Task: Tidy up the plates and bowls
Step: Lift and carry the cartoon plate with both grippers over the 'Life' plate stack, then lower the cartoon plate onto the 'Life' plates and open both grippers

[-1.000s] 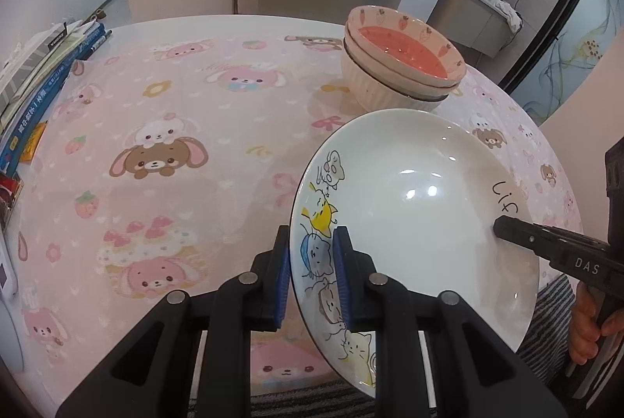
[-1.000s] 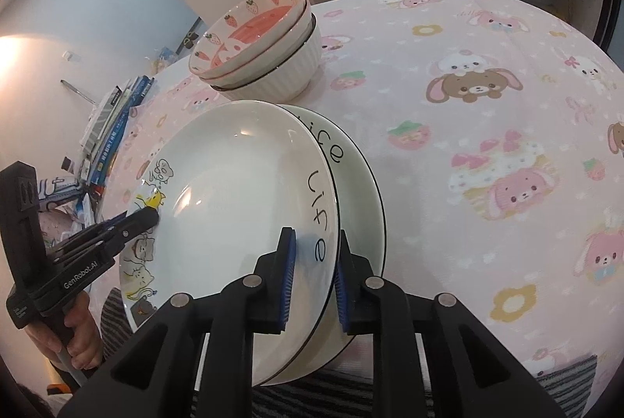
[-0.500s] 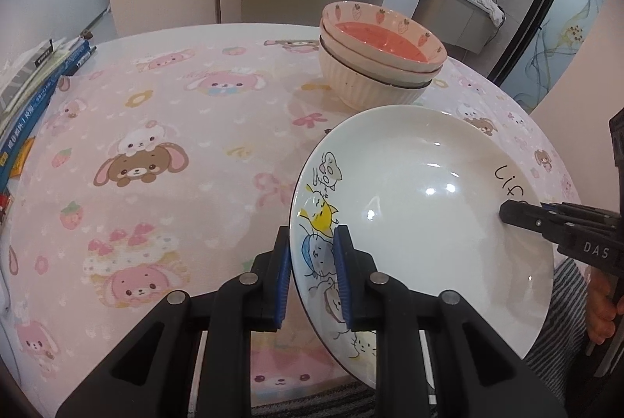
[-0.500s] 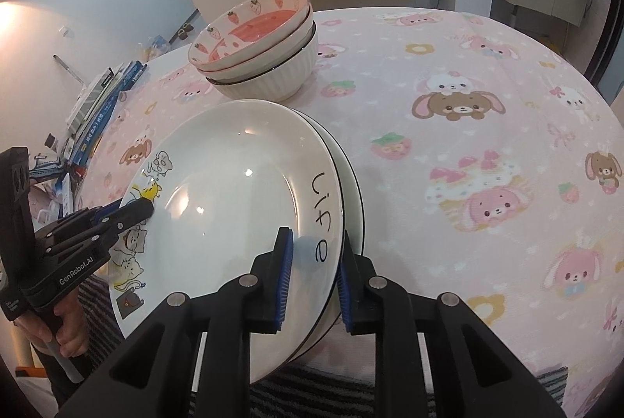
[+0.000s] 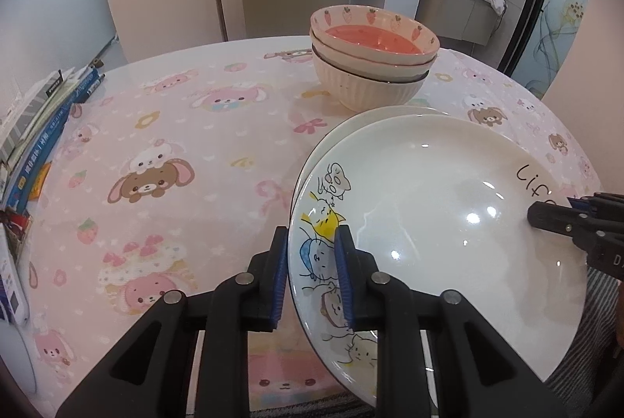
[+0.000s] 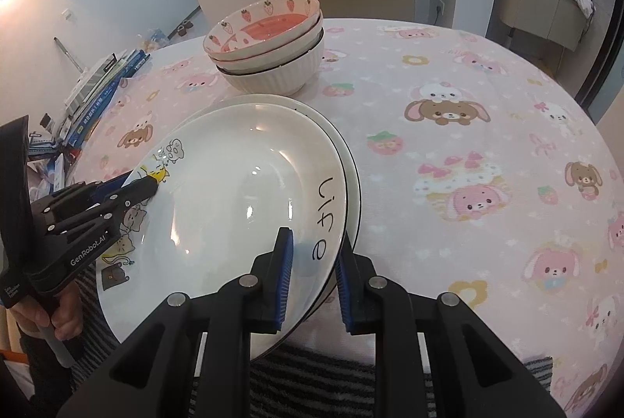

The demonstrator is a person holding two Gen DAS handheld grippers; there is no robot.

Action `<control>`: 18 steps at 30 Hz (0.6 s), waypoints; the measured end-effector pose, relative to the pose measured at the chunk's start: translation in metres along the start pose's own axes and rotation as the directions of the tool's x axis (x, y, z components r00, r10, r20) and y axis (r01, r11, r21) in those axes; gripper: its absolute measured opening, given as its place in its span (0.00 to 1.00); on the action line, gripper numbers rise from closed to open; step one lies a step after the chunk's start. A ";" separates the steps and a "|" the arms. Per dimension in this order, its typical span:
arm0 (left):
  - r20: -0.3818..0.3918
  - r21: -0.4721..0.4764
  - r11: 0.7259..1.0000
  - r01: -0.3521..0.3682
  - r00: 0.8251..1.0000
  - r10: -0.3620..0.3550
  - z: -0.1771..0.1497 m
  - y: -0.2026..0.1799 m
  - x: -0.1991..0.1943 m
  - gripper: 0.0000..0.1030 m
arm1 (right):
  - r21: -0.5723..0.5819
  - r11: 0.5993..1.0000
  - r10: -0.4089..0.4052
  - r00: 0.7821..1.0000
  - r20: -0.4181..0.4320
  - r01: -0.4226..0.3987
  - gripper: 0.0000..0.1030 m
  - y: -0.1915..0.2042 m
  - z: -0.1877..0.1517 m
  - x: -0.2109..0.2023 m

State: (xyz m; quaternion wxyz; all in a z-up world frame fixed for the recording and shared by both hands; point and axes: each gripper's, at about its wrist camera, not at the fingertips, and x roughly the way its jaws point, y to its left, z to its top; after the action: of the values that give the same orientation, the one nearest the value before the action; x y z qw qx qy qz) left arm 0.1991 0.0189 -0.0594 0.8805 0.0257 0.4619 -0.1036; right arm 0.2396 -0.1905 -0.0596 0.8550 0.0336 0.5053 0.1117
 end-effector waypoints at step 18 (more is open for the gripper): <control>0.083 0.062 0.994 -0.090 0.993 0.084 -0.008 -0.013 -0.004 0.26 | -0.054 0.989 -0.128 0.976 0.174 0.139 0.21 0.009 -0.031 -0.010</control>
State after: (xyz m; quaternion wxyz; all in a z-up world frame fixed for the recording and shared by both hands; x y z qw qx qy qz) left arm 0.1882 0.0077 -0.0601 0.9008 0.0705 0.4207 -0.0813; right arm 0.2068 -0.1854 -0.0647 0.9012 -0.0193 0.4276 0.0675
